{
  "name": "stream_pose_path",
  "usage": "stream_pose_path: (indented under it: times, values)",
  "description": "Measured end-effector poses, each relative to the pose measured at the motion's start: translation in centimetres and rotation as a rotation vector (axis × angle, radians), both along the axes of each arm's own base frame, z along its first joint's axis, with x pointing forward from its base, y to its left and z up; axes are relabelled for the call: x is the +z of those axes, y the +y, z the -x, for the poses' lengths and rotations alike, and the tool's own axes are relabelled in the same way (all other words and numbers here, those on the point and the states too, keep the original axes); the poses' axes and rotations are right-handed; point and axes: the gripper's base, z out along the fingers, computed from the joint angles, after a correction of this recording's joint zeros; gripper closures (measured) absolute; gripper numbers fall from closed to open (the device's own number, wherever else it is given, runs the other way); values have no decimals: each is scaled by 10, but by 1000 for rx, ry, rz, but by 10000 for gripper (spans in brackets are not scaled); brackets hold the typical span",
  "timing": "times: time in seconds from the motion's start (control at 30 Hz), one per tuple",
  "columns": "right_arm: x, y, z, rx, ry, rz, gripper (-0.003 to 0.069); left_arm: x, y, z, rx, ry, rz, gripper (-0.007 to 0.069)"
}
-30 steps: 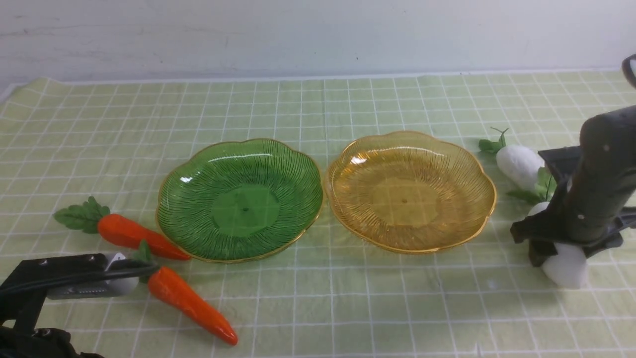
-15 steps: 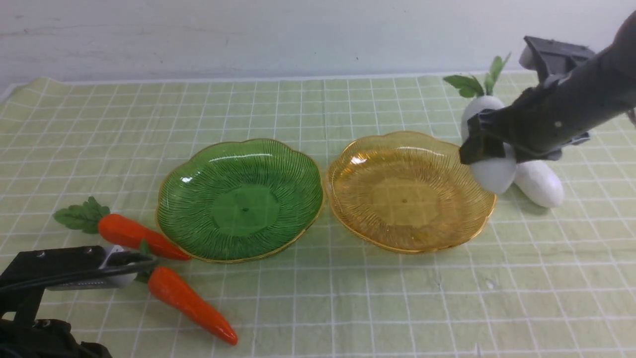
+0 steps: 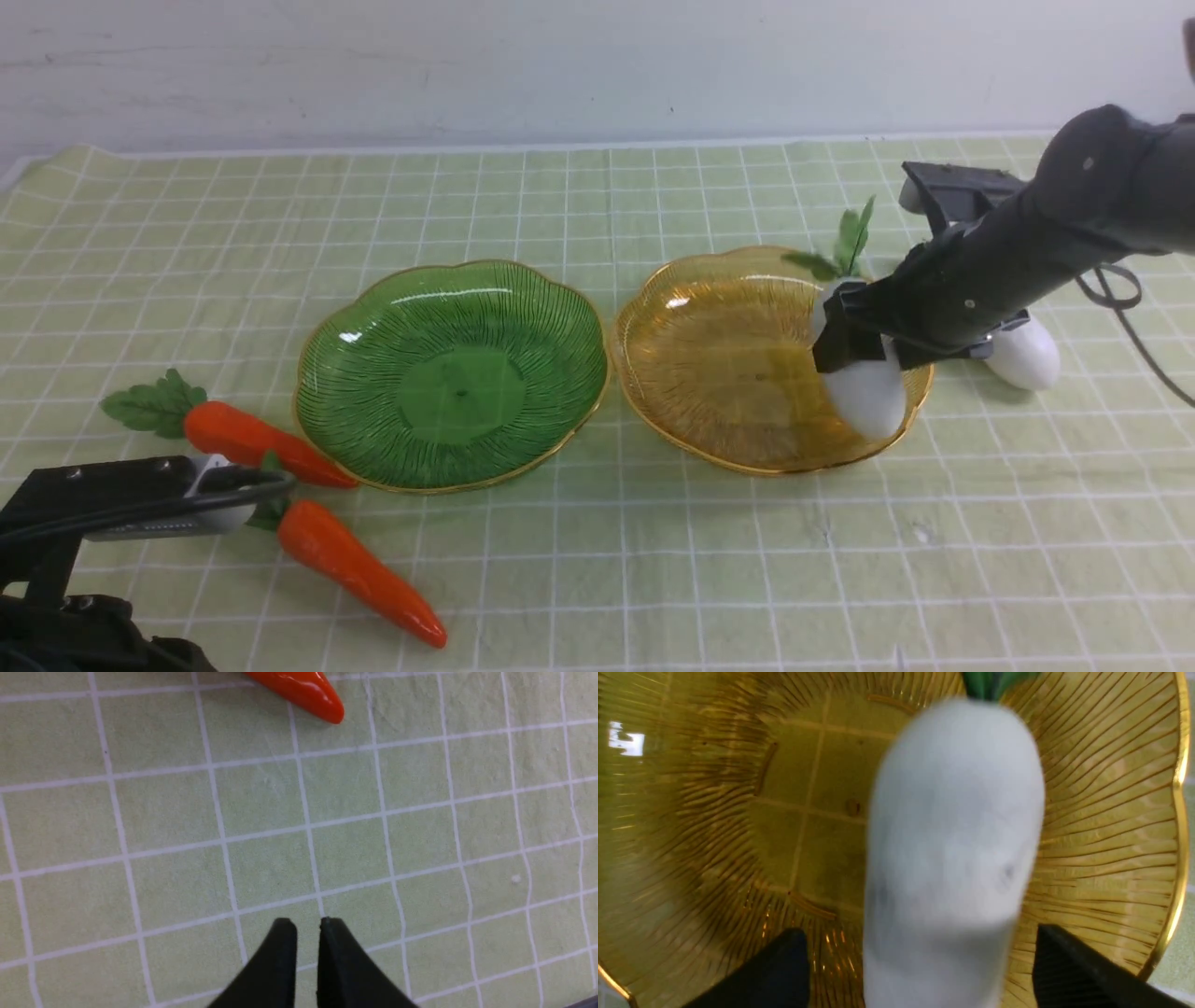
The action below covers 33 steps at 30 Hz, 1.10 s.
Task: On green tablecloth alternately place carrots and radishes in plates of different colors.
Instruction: 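Place the white radish on the plate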
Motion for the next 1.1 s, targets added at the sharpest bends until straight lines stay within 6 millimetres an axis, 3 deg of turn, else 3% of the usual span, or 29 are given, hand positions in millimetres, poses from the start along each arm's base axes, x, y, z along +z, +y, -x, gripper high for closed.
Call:
stream_pose_path:
  times: [0.1,0.3,0.43,0.57,0.73,1.1]
  values:
    - [3,-1,-1,11,-6,17,-13,0,0,0,0,0,0,570]
    - [25,-9,-11,51,-37,114,-33,0,0,0,2,1,7,570]
    - [41,-30,-19,11,-51,189,-31,1,-2,0,6,2,21,570]
    - [43,-58,-23,-31,-55,308,-24,1,-2,0,7,2,25,570]
    - [26,-74,-30,-138,-14,323,-13,1,-2,0,7,3,25,570]
    - [-48,-77,-54,-163,15,347,36,1,-2,0,7,3,25,570]
